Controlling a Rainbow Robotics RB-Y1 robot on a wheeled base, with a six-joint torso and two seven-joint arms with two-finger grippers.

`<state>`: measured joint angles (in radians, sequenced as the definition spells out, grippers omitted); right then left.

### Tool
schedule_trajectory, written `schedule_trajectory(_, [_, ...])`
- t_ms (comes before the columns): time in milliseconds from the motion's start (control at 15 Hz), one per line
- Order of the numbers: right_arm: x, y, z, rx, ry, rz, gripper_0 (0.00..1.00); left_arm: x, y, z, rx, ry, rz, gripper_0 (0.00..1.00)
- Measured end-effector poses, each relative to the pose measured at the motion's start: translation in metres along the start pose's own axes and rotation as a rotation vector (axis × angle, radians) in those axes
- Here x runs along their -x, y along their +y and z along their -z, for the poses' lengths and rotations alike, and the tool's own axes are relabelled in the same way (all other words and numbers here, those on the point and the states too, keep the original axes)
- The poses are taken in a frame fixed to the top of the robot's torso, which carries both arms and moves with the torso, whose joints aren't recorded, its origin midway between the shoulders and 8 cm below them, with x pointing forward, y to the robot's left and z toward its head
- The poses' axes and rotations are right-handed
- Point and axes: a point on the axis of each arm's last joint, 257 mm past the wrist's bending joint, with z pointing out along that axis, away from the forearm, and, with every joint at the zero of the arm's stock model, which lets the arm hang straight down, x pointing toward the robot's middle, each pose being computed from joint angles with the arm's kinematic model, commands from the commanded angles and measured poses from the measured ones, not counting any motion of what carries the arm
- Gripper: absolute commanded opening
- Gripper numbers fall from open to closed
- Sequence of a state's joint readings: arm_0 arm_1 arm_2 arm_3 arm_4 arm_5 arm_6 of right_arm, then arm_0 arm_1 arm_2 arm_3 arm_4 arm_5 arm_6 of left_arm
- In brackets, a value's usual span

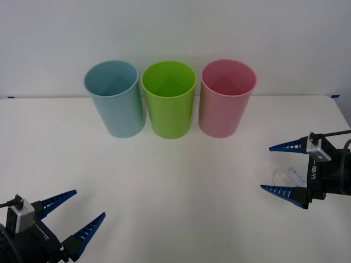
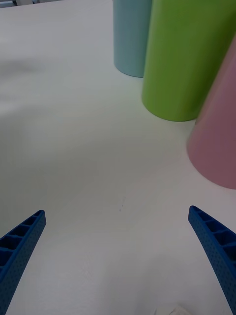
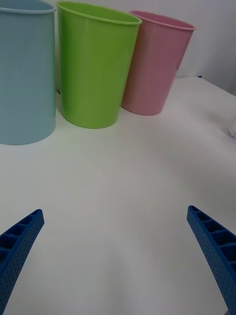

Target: Put cans in the blue bin and PET bottles in the pink bin and trash in the green bin.

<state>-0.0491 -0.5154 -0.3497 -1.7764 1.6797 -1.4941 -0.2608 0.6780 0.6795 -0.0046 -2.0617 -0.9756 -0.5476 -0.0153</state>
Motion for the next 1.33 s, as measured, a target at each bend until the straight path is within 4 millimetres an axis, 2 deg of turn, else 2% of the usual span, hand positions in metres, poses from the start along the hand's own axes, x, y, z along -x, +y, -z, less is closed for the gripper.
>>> schedule_trajectory(1333, [-0.0007,0.0026,-0.0019,0.001,-0.006,-0.008,1.0,0.0,0.0,0.0,0.0,0.0,0.0,1.0])
